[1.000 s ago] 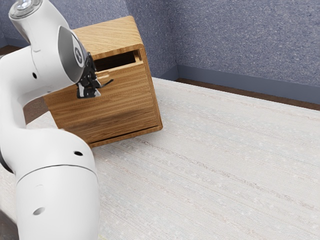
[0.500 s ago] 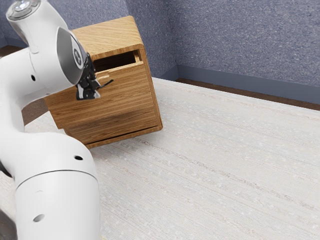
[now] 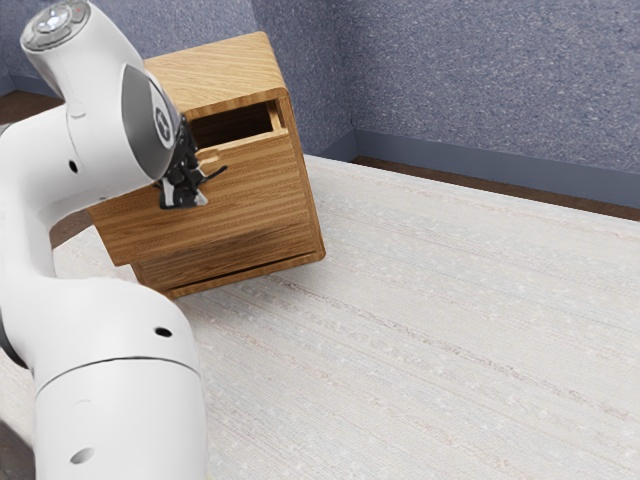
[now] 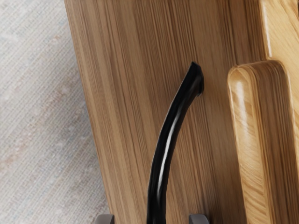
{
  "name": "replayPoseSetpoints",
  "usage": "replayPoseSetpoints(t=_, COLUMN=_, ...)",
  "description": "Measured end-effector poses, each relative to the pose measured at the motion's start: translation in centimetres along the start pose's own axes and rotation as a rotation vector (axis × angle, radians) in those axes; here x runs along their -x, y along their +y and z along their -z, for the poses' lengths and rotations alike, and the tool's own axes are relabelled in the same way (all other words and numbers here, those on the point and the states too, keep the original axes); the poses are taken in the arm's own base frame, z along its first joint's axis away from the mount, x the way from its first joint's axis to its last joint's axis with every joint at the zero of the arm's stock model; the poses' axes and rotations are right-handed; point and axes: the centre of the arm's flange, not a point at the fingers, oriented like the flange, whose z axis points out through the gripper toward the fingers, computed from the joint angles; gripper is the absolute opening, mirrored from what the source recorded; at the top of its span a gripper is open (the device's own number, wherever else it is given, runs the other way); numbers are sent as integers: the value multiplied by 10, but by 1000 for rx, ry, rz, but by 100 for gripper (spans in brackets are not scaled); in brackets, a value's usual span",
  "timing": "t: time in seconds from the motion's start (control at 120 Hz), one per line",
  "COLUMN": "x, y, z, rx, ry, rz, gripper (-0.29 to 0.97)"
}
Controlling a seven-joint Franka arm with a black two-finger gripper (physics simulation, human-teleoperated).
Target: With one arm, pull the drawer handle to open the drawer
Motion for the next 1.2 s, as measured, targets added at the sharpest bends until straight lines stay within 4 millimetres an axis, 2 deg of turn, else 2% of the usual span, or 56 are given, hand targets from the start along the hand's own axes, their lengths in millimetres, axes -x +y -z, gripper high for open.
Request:
replayPoseSetpoints(t=0.383, x=2, y=-7, z=6, rx=3, ry=-7, rz=8, gripper=12)
replayPoseSetpoints(t=0.617, x=4, y=-15, z=17, rx=13, ry=-7, rz=10, gripper=12)
replayPoseSetpoints(t=1.2, x=9, y=-25, z=22, rx=16, ry=7, rz=19, gripper=13)
